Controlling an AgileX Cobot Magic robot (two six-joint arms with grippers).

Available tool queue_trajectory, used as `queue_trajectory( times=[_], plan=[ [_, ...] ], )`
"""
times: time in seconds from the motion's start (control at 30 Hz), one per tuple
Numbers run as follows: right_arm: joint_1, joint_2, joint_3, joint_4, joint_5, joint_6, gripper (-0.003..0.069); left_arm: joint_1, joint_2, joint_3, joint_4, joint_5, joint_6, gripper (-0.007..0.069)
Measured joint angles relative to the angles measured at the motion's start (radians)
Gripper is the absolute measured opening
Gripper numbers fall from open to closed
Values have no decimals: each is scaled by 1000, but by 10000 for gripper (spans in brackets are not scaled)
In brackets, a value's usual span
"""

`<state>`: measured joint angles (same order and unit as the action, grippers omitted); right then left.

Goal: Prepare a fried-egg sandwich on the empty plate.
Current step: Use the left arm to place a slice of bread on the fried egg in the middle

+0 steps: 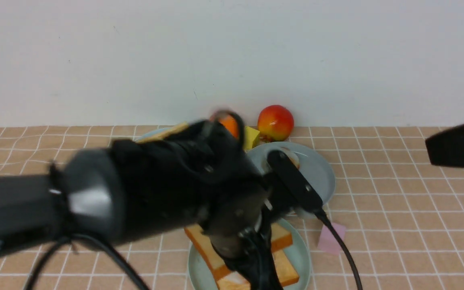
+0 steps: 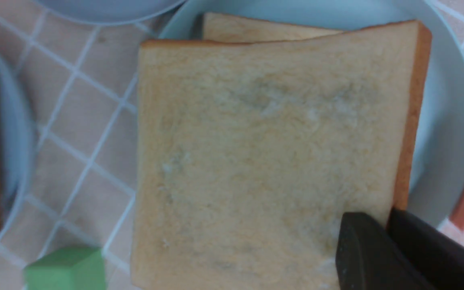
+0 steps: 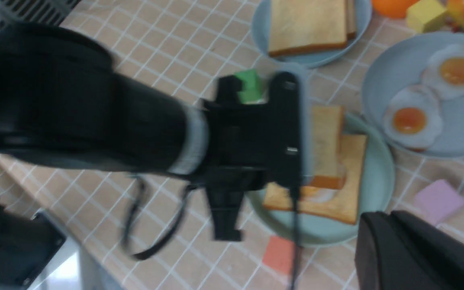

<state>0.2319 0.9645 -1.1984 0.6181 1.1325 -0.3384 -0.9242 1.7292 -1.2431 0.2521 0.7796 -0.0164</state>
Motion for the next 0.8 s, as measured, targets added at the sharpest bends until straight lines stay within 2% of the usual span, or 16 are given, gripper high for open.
queue_trajectory(
  times=[0.4, 0.6, 0.67, 0.7, 0.8],
  plan=[
    [0, -84, 0, 8, 50, 0, 55, -6, 104, 0, -9, -69, -5, 52],
    [0, -113, 0, 8, 63, 0, 61, -6, 104, 0, -76, -55, 31, 171],
    [0, -115, 0, 7, 64, -1, 64, -6, 104, 0, -107, -42, 34, 262],
    [0, -115, 0, 7, 65, -1, 64, -6, 104, 0, -106, -41, 34, 268],
    [0, -115, 0, 6, 66, -1, 68, -6, 102, -2, -107, -36, 34, 362]
  ],
)
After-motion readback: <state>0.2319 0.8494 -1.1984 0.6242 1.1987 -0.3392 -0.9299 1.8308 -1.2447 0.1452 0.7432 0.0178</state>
